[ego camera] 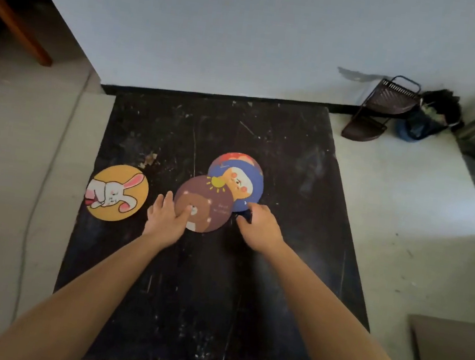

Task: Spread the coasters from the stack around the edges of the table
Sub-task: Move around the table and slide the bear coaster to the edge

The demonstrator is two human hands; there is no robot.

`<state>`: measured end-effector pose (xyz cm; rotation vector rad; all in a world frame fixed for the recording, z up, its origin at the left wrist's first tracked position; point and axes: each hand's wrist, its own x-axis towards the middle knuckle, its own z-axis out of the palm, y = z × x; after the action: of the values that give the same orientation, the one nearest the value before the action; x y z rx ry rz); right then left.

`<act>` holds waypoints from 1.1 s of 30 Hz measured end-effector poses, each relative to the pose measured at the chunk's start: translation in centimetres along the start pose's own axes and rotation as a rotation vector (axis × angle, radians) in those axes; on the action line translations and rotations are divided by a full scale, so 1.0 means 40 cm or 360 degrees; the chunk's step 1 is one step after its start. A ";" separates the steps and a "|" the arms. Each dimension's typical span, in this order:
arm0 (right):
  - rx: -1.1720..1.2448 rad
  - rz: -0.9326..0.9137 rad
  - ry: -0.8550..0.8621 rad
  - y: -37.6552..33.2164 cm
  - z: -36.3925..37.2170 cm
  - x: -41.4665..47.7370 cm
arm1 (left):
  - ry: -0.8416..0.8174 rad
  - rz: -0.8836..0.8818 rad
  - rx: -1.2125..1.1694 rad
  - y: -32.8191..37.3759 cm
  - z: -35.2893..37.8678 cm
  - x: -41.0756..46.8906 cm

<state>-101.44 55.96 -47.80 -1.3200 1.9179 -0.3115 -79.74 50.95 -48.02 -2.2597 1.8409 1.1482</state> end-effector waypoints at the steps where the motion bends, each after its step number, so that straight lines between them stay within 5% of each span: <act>1: 0.0012 0.0039 -0.0045 -0.002 0.027 0.018 | -0.0040 -0.0026 -0.0004 -0.004 0.009 0.028; 10: 0.0431 0.0205 0.0129 -0.041 0.195 0.031 | -0.0001 0.0082 -0.0248 -0.051 0.068 0.100; 16: 0.1115 0.0704 0.0107 -0.043 0.196 0.012 | 0.0012 -0.0367 -0.0882 -0.049 0.080 0.036; 21: 0.0865 0.0579 0.0013 -0.004 0.163 -0.061 | -0.0145 -0.0465 -0.0966 -0.055 0.105 -0.073; 33: 0.0619 0.0718 -0.0382 0.199 0.210 -0.297 | -0.0040 -0.0560 -0.0747 -0.166 0.225 -0.274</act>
<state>-99.03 71.62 -52.70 -0.6200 1.7771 -0.2646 -79.25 66.18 -51.57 -2.6338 1.1776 1.6528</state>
